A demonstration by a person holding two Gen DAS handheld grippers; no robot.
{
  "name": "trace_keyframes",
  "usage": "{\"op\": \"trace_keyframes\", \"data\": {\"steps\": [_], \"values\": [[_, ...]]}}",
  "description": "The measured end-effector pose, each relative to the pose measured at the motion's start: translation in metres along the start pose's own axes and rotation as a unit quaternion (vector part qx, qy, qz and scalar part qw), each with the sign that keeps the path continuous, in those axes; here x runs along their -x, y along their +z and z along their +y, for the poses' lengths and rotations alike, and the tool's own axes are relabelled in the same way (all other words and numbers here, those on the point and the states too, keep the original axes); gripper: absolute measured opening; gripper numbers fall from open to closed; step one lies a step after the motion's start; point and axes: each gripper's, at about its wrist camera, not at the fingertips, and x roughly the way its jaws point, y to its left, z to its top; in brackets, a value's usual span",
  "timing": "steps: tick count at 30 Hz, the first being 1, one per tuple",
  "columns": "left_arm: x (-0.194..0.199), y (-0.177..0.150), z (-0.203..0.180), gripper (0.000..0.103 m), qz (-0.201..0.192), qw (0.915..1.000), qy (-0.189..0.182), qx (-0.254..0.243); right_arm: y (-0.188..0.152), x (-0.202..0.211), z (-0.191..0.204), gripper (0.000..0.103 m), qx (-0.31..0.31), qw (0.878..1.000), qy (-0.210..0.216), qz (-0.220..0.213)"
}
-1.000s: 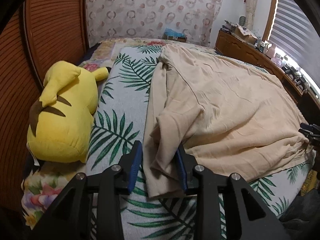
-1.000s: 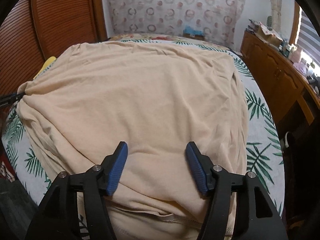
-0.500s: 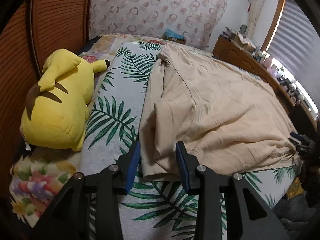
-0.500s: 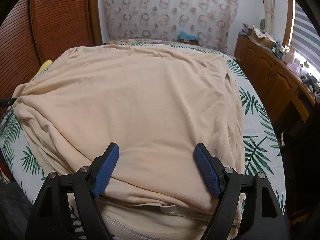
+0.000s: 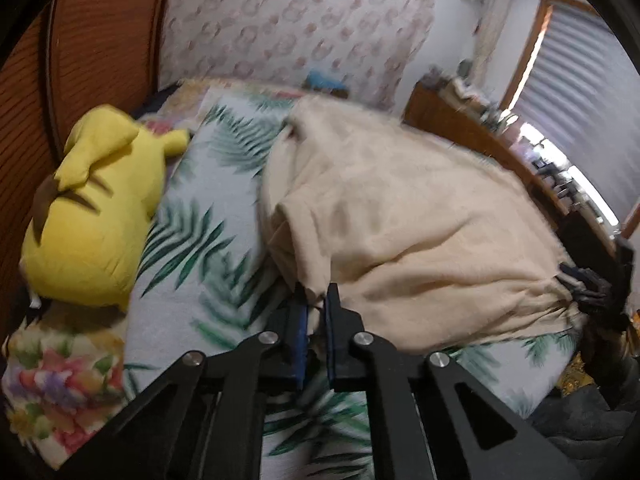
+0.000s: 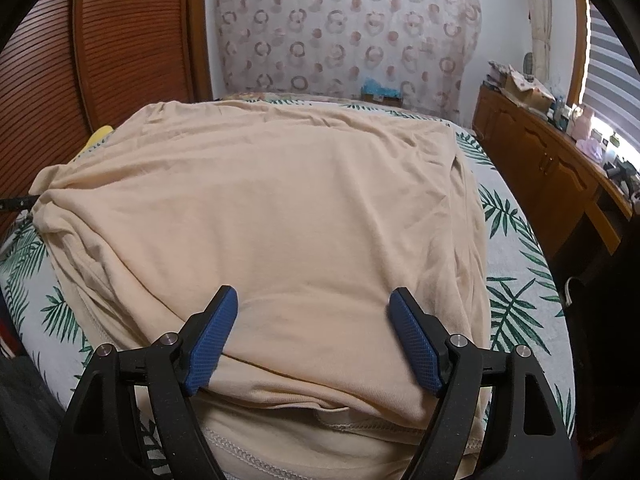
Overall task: Fold small clothes
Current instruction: 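Grasp the shirt corner with the left tool and fold it toward the shirt center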
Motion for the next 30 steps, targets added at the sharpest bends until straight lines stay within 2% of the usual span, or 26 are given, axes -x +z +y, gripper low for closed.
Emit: {"op": "trace_keyframes", "data": {"steps": [7,14,21,27,30], "values": [[0.014,0.029,-0.052,0.003,-0.054,0.9966,-0.051,-0.036,0.001,0.006,-0.007,0.077,0.0,1.0,0.0,-0.005],[0.006,0.067,-0.121,0.002,-0.073,0.9862,-0.12,-0.087,0.002,0.028,-0.029,0.077,-0.02,1.0,-0.011,-0.021],[-0.008,0.095,-0.199,0.002,-0.069,0.9691,-0.188,-0.145,-0.002,0.05,-0.056,0.077,-0.044,0.998,-0.02,-0.038],[-0.013,0.109,-0.273,0.002,-0.056,0.9491,-0.236,-0.201,-0.004,0.069,-0.073,0.077,-0.055,0.997,-0.03,-0.053],[-0.016,0.113,-0.306,0.005,-0.037,0.9398,-0.259,-0.22,-0.004,0.077,-0.082,0.077,-0.06,0.996,-0.036,-0.06]]}}
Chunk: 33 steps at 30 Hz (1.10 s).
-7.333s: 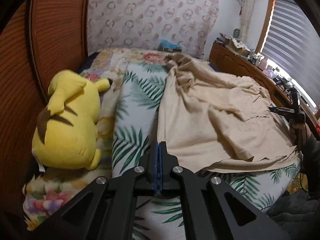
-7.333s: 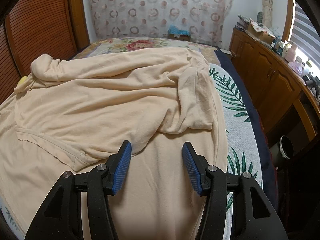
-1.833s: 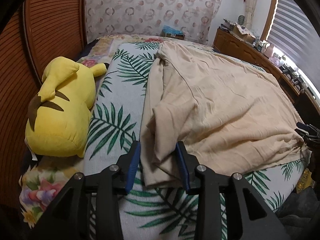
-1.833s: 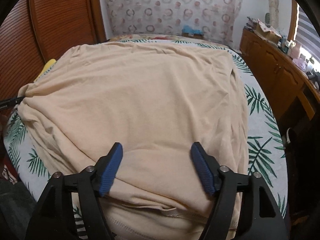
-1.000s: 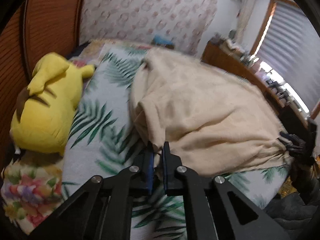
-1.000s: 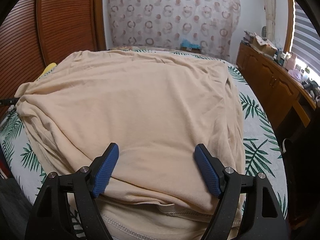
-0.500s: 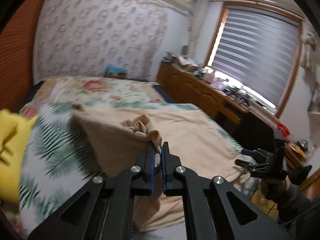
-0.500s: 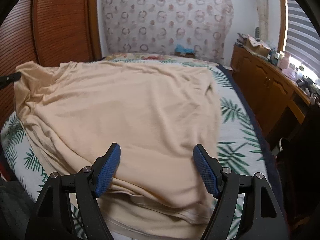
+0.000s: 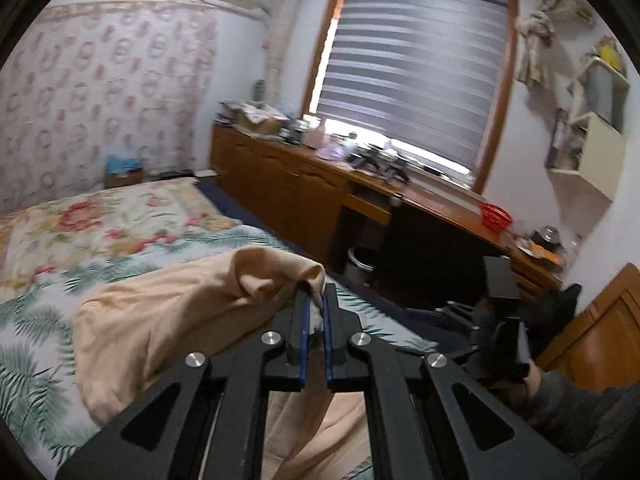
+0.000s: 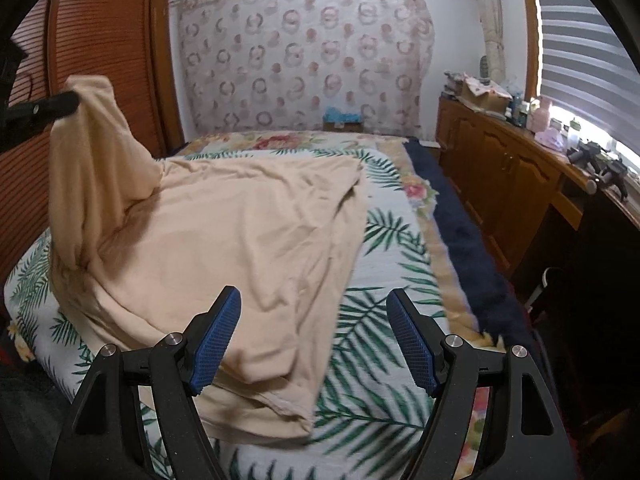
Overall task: Fold small clothes
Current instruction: 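Grasp the shirt corner with the left tool and fold it toward the shirt center, then release the shirt and move both tools away from the folded bundle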
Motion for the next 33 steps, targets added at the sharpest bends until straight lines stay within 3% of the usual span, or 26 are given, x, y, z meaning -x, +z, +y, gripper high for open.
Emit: {"op": "trace_keyframes", "data": {"steps": [5,9,18,33], "values": [[-0.014,-0.002,-0.007,0.021,0.028,0.9989,0.029,-0.024,0.001,0.004,-0.01,0.077,-0.016,1.0,0.0,-0.005],[-0.017,-0.01,0.002,0.024,0.039,0.9969,0.065,-0.022,0.001,0.004,-0.012,0.077,-0.014,1.0,0.003,-0.005],[0.008,-0.047,0.054,0.026,0.047,0.9906,0.127,0.018,0.016,-0.013,0.008,0.077,0.016,0.999,0.027,0.001],[0.054,-0.097,0.123,0.026,0.046,0.9705,0.216,0.097,0.057,-0.055,0.074,0.077,0.082,0.993,0.082,0.004]]}}
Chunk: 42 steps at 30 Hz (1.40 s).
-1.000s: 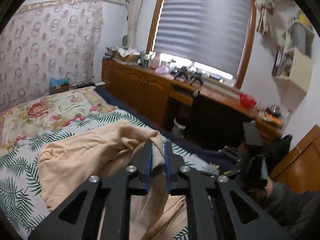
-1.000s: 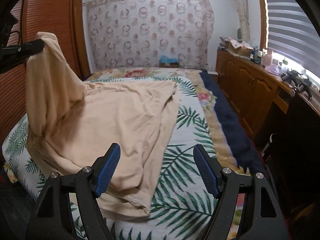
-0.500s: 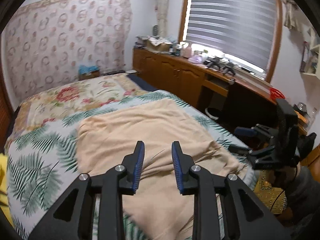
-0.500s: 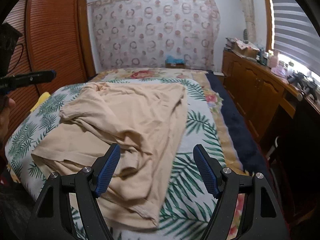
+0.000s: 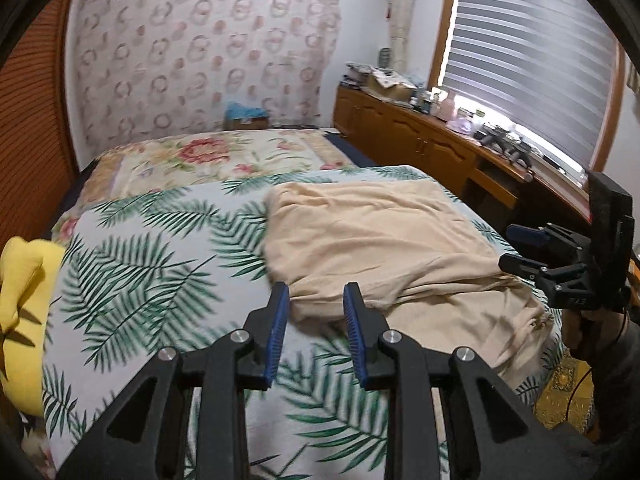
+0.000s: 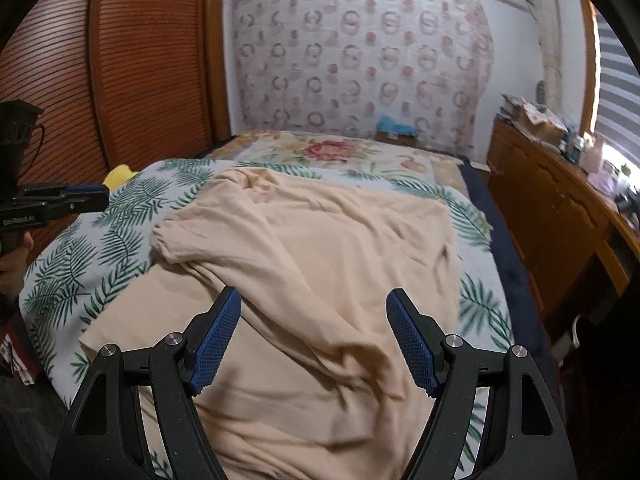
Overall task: Fold small clothes
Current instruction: 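Release the shirt and move both tools away from the folded bundle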
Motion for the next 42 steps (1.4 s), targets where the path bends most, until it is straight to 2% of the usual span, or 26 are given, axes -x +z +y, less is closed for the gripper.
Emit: {"op": "trace_keyframes", "data": {"steps": [6,14,19,23,30,36,39,40,41,42], "values": [[0.002,-0.006,0.019,0.026,-0.002,0.9997,0.019,0.017,0.015,-0.015,0.019,0.077,0.027,0.999,0.016,0.003],[0.005,-0.013,0.038,0.026,-0.007,0.9989,0.028,0.038,0.032,-0.037,0.045,0.077,0.059,0.998,0.036,0.013],[0.008,-0.016,0.045,0.026,-0.012,0.9984,0.031,0.046,0.044,-0.059,0.065,0.077,0.08,0.994,0.062,0.028],[0.012,-0.017,0.048,0.026,-0.015,0.9981,0.035,0.048,0.054,-0.085,0.086,0.077,0.102,0.989,0.089,0.052],[0.014,-0.019,0.054,0.026,-0.019,0.9978,0.037,0.051,0.057,-0.137,0.13,0.077,0.143,0.972,0.141,0.118],[0.011,-0.023,0.055,0.026,-0.014,0.9979,0.035,0.053,0.056,-0.164,0.149,0.075,0.176,0.964,0.138,0.147],[0.009,-0.025,0.053,0.026,-0.011,0.9981,0.032,0.051,0.053,-0.169,0.154,0.064,0.199,0.961,0.12,0.147],[0.008,-0.025,0.053,0.026,-0.009,0.9982,0.031,0.05,0.053,-0.168,0.153,0.051,0.2,0.961,0.122,0.145],[0.007,-0.025,0.052,0.026,-0.008,0.9983,0.031,0.049,0.054,-0.168,0.152,0.032,0.205,0.962,0.113,0.14],[0.006,-0.025,0.051,0.026,-0.007,0.9984,0.03,0.048,0.054,-0.168,0.151,0.022,0.207,0.963,0.104,0.138]]}}
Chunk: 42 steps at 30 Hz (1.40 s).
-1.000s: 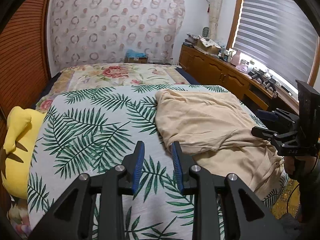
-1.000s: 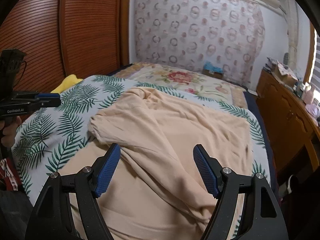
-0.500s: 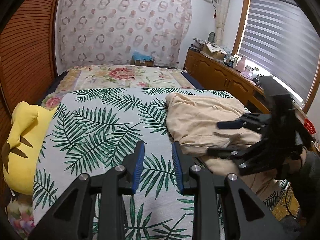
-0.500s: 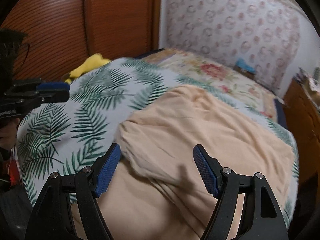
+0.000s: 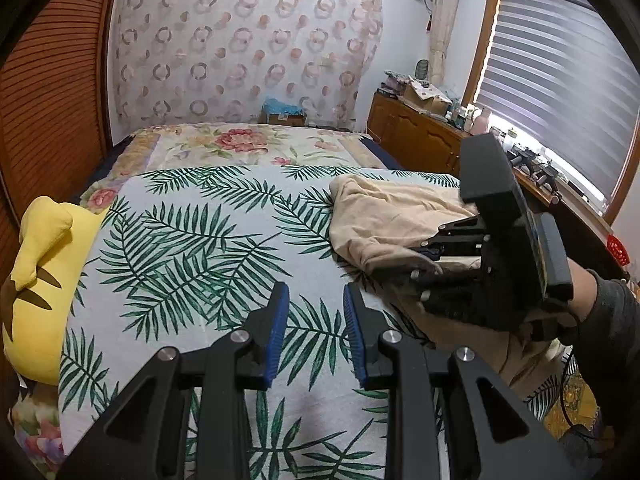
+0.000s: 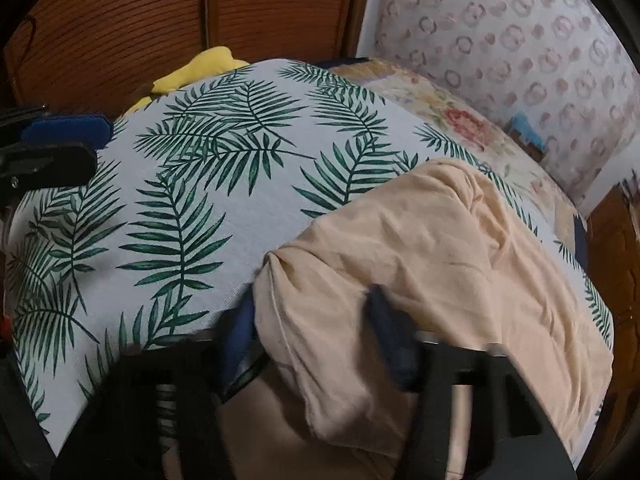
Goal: Fold small clothes
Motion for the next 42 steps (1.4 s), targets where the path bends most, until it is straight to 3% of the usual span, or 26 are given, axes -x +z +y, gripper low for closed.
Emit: {"op": "trace_keyframes", "data": {"steps": [1,2,9,14,20,27,30,32,42], "values": [[0.0,0.0,-0.001,0.026,0.0,1.0,-0.001,-0.001,-0.001,0.002,-0.003,0.012,-0.003,1.0,-0.002,-0.004],[0.0,-0.001,-0.002,0.026,0.0,1.0,-0.002,-0.001,0.0,0.004,-0.007,0.009,-0.008,1.0,0.002,-0.009],[-0.004,-0.001,-0.012,0.026,0.003,0.9999,-0.011,-0.011,-0.001,0.06,-0.061,0.006,-0.09,0.991,0.023,-0.094],[-0.006,-0.002,-0.021,0.026,0.006,0.9996,-0.016,-0.021,-0.004,0.087,-0.105,0.005,-0.128,0.985,-0.018,-0.116],[-0.007,-0.005,-0.033,0.026,0.009,0.9991,-0.028,-0.031,-0.027,0.103,-0.171,0.005,-0.177,0.975,-0.095,-0.099],[-0.013,-0.008,-0.047,0.026,0.017,0.9982,-0.038,-0.043,-0.068,0.1,-0.242,0.005,-0.261,0.951,-0.155,-0.057],[-0.014,-0.01,-0.052,0.026,0.021,0.9979,-0.041,-0.047,-0.077,0.099,-0.249,0.015,-0.279,0.94,-0.193,-0.042],[-0.015,-0.011,-0.054,0.026,0.021,0.9977,-0.042,-0.048,-0.08,0.101,-0.246,0.029,-0.276,0.937,-0.21,-0.04],[-0.016,-0.014,-0.072,0.026,0.024,0.9963,-0.056,-0.061,-0.093,0.117,-0.21,0.035,-0.251,0.951,-0.167,-0.063]]}}
